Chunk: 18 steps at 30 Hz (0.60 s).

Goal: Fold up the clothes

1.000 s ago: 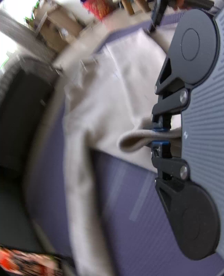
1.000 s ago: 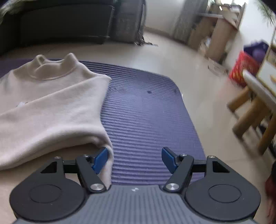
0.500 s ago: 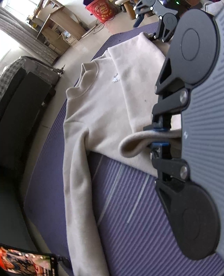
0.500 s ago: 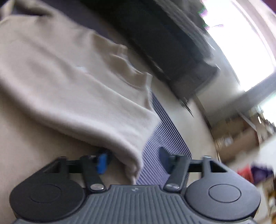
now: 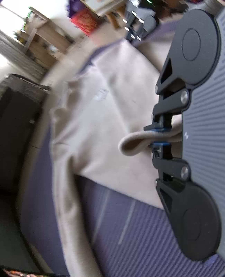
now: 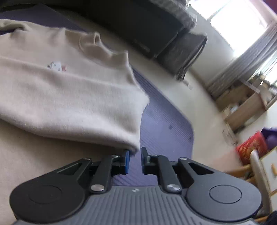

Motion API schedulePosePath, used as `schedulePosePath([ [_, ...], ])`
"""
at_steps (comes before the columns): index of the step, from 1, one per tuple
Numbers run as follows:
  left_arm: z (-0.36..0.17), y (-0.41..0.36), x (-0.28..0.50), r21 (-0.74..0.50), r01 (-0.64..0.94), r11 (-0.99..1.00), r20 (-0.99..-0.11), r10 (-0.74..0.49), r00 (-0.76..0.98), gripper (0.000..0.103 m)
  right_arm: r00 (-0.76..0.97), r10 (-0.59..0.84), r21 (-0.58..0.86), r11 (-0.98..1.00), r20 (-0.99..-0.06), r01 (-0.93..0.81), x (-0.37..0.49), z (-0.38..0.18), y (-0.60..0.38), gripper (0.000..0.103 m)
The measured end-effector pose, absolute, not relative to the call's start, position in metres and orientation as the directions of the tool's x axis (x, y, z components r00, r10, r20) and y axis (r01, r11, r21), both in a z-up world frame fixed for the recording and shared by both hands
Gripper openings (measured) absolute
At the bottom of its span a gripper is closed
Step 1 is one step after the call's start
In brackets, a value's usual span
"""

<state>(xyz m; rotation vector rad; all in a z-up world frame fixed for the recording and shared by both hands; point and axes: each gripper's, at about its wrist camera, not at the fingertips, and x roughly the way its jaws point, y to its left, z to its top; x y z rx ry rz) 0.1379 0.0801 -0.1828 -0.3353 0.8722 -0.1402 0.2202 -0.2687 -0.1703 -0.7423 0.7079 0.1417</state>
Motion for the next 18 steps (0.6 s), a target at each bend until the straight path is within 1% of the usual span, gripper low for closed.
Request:
schedulePosePath([
  [2,-0.18,0.075,0.136,-0.303,0.0,0.953,-0.731,-0.232,0.641,0.01,0.749,-0.139,-0.549,0.767,-0.648,-0.333,0.224,-0.168,-0.276,0.036],
  [4,-0.177,0.071,0.134,-0.269,0.009,0.963,-0.736,-0.212,0.643,0.01,0.756,-0.127,-0.513,0.804,-0.642,-0.3,0.225,-0.16,-0.283,0.036],
  [6,-0.173,0.07,0.13,-0.243,0.004,0.97,-0.736,-0.187,0.651,0.018,0.778,-0.112,-0.479,0.839,-0.619,-0.26,0.221,-0.154,-0.287,0.036],
  [7,-0.17,0.07,0.129,-0.231,-0.002,0.973,-0.735,-0.173,0.656,0.019,0.795,-0.099,-0.452,0.861,-0.598,-0.233,0.221,-0.147,-0.289,0.036],
  [8,-0.168,0.071,0.127,-0.221,-0.012,0.975,-0.731,-0.158,0.664,0.027,0.803,-0.084,-0.429,0.875,-0.59,-0.224,0.222,-0.143,-0.289,0.035],
  [9,-0.165,0.072,0.126,-0.213,-0.023,0.977,-0.725,-0.142,0.674,0.032,0.81,-0.069,-0.406,0.888,-0.582,-0.216,0.224,-0.138,-0.288,0.034],
  [10,-0.163,0.073,0.124,-0.202,-0.037,0.979,-0.718,-0.123,0.685,0.033,0.813,-0.049,-0.381,0.899,-0.58,-0.217,0.228,-0.134,-0.285,0.034],
  [11,-0.16,0.075,0.122,-0.191,-0.051,0.98,-0.71,-0.102,0.697,0.034,0.816,-0.029,-0.361,0.906,-0.578,-0.223,0.234,-0.132,-0.28,0.028],
  [12,-0.157,0.077,0.121,-0.18,-0.067,0.981,-0.698,-0.079,0.712,0.036,0.816,-0.013,-0.346,0.91,-0.578,-0.23,0.239,-0.13,-0.275,0.013],
  [13,-0.154,0.078,0.119,-0.17,-0.084,0.982,-0.685,-0.057,0.726,0.037,0.814,0.003,-0.326,0.915,-0.581,-0.236,0.244,-0.129,-0.27,0.01],
  [16,-0.148,0.08,0.117,-0.181,-0.076,0.981,-0.636,-0.058,0.769,0.038,0.806,0.035,-0.284,0.926,-0.59,-0.248,0.255,-0.129,-0.259,0.01],
  [18,-0.147,0.078,0.119,-0.221,0.0,0.975,-0.616,-0.139,0.776,0.04,0.788,0.042,-0.267,0.929,-0.614,-0.258,0.261,-0.134,-0.254,0.01],
])
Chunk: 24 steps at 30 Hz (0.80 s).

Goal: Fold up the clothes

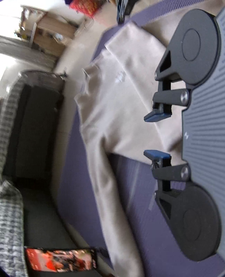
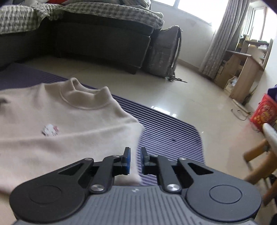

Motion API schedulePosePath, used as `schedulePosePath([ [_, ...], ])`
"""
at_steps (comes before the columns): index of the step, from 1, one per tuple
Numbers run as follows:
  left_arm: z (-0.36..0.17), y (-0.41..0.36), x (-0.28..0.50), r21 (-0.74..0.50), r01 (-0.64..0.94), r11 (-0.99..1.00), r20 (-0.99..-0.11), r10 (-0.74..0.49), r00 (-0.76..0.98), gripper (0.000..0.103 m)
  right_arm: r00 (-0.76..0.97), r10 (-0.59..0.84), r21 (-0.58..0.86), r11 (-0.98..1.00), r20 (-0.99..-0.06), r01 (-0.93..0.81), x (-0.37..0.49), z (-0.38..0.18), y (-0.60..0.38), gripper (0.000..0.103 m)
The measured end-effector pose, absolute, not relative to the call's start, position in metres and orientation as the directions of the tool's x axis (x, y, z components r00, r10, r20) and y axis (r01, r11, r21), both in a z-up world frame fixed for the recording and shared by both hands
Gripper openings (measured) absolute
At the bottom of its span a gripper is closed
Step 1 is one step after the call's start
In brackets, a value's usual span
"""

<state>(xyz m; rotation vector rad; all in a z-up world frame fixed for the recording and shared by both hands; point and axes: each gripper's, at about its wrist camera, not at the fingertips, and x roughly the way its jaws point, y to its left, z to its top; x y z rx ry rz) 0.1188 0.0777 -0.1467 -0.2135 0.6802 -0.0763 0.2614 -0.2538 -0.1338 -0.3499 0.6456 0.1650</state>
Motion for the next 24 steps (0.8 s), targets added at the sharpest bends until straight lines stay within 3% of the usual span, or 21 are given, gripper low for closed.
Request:
schedulePosePath([
  [3,-0.157,0.067,0.126,-0.244,0.088,0.966,-0.662,-0.232,0.713,0.04,0.715,0.02,-0.241,0.935,-0.699,-0.261,0.278,-0.153,-0.251,0.009],
  [5,-0.172,0.059,0.133,-0.21,0.104,0.972,-0.729,-0.227,0.646,0.039,0.678,0.002,-0.251,0.928,-0.735,-0.275,0.285,-0.164,-0.254,0.008],
  [7,-0.176,0.053,0.132,-0.156,0.139,0.978,-0.718,-0.209,0.664,0.04,0.662,0.014,-0.226,0.934,-0.749,-0.275,0.293,-0.161,-0.254,0.009],
  [10,-0.173,0.054,0.135,-0.172,0.14,0.975,-0.719,-0.221,0.659,0.043,0.672,0.079,-0.081,0.976,-0.736,-0.204,0.293,-0.145,-0.271,0.014],
  [11,-0.173,0.056,0.137,-0.185,0.136,0.973,-0.72,-0.229,0.655,0.044,0.681,0.097,-0.036,0.983,-0.726,-0.18,0.292,-0.14,-0.277,0.022],
  [13,-0.172,0.058,0.138,-0.195,0.129,0.972,-0.721,-0.231,0.653,0.045,0.708,0.061,-0.037,0.992,-0.703,-0.122,0.285,-0.129,-0.293,0.026],
  [15,-0.168,0.063,0.141,-0.208,0.111,0.972,-0.72,-0.229,0.655,0.056,0.71,0.024,-0.076,0.991,-0.704,-0.109,0.279,-0.13,-0.3,0.026],
  [19,-0.163,0.07,0.139,-0.21,0.078,0.975,-0.718,-0.208,0.664,0.067,0.689,-0.013,-0.085,0.994,-0.725,-0.071,0.265,-0.134,-0.31,0.027],
  [24,-0.163,0.091,0.142,-0.183,-0.027,0.983,-0.765,-0.125,0.632,0.088,0.666,0.01,-0.074,0.992,-0.746,-0.098,0.254,-0.127,-0.294,0.045],
])
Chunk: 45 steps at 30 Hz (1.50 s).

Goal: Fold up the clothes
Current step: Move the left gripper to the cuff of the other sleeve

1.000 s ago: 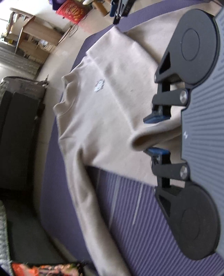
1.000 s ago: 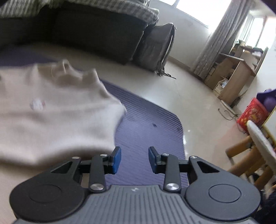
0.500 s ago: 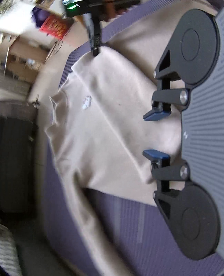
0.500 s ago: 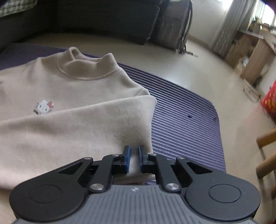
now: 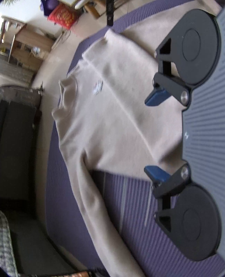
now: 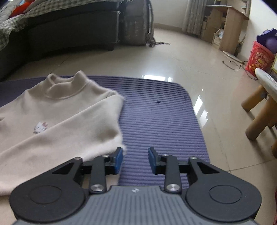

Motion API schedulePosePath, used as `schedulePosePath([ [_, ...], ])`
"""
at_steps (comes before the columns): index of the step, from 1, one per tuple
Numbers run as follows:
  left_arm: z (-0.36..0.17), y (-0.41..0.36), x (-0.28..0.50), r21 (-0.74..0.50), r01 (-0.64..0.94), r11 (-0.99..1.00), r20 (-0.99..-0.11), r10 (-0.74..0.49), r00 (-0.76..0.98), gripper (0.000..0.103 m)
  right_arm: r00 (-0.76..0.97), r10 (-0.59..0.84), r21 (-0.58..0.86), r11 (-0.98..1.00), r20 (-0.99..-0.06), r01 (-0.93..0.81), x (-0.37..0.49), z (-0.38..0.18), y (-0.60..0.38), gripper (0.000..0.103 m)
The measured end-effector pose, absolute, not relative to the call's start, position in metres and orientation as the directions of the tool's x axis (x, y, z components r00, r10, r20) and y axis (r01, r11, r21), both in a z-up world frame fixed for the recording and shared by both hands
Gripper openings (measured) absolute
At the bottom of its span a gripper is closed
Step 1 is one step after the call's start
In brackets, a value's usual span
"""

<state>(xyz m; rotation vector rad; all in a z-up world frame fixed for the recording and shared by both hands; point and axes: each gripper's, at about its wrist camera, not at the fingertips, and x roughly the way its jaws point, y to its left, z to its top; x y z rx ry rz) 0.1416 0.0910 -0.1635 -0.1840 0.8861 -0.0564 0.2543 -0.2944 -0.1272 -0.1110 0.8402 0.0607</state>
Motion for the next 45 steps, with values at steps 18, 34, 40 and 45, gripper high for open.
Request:
schedulePosePath([
  [18,-0.146,0.192,0.144,-0.026,-0.263,0.964,-0.884,0.101,0.456,0.102,0.614,0.191,0.067,0.973,-0.766,-0.219,0.21,-0.112,-0.161,0.081],
  [34,-0.16,0.342,0.129,0.083,-0.528,0.845,-0.89,0.302,0.342,0.102,0.591,0.3,-0.072,0.85,-0.749,-0.523,0.15,-0.103,-0.109,0.083],
  [40,-0.175,0.379,0.12,-0.072,-0.673,0.736,-0.89,0.257,0.376,0.102,0.597,0.325,-0.107,0.813,-0.734,-0.573,0.14,-0.1,-0.106,0.083],
  [45,-0.172,0.372,0.119,-0.054,-0.669,0.741,-0.861,0.305,0.406,0.089,0.592,0.331,-0.119,0.796,-0.734,-0.593,0.138,-0.102,-0.104,0.083],
])
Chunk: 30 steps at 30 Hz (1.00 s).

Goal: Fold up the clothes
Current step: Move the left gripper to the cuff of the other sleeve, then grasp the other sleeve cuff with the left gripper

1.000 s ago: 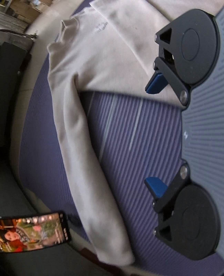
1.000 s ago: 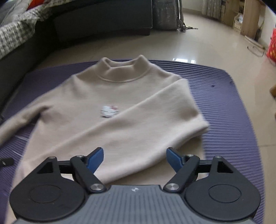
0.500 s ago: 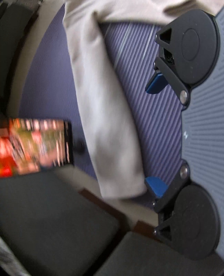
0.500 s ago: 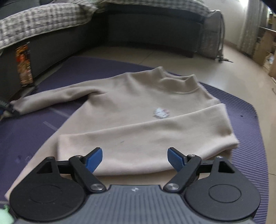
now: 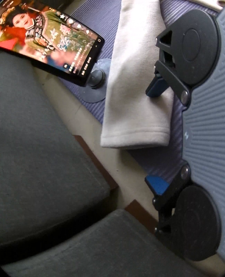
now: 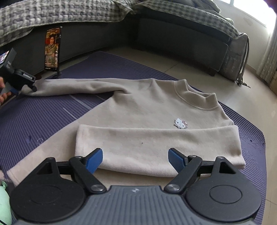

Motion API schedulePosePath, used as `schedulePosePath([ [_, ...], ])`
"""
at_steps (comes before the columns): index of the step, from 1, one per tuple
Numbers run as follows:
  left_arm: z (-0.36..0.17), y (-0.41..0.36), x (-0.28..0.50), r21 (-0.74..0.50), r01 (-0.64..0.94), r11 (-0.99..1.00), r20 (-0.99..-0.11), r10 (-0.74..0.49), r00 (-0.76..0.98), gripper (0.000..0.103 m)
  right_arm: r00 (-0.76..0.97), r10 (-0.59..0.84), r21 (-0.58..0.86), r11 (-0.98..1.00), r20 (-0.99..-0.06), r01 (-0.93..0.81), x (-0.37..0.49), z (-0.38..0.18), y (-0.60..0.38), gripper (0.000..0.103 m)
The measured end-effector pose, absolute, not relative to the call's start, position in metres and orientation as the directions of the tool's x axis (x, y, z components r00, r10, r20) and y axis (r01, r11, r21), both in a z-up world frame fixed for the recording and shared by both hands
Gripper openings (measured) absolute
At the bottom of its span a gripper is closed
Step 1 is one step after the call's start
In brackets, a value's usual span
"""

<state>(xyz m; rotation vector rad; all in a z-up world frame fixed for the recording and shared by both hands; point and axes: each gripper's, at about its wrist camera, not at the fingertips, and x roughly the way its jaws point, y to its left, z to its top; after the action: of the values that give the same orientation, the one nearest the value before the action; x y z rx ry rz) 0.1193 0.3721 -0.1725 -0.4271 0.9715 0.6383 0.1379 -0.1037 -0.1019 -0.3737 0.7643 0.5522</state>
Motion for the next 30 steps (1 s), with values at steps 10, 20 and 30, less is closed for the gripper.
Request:
schedulePosePath([
  [10,-0.159,0.359,0.115,-0.075,-0.626,0.776,-0.826,0.303,0.475,0.031,0.562,0.33,-0.079,0.81,-0.759,-0.581,0.141,-0.106,-0.103,0.083],
  [20,-0.126,0.339,0.093,-0.288,-0.548,0.785,-0.766,0.154,0.624,0.003,0.535,0.355,-0.029,0.813,-0.767,-0.581,0.142,-0.106,-0.097,0.083],
  [30,-0.108,0.25,0.107,-0.358,-0.273,0.893,-0.697,-0.062,0.714,0.003,0.484,0.428,0.089,0.811,-0.763,-0.578,0.144,-0.102,-0.094,0.083],
])
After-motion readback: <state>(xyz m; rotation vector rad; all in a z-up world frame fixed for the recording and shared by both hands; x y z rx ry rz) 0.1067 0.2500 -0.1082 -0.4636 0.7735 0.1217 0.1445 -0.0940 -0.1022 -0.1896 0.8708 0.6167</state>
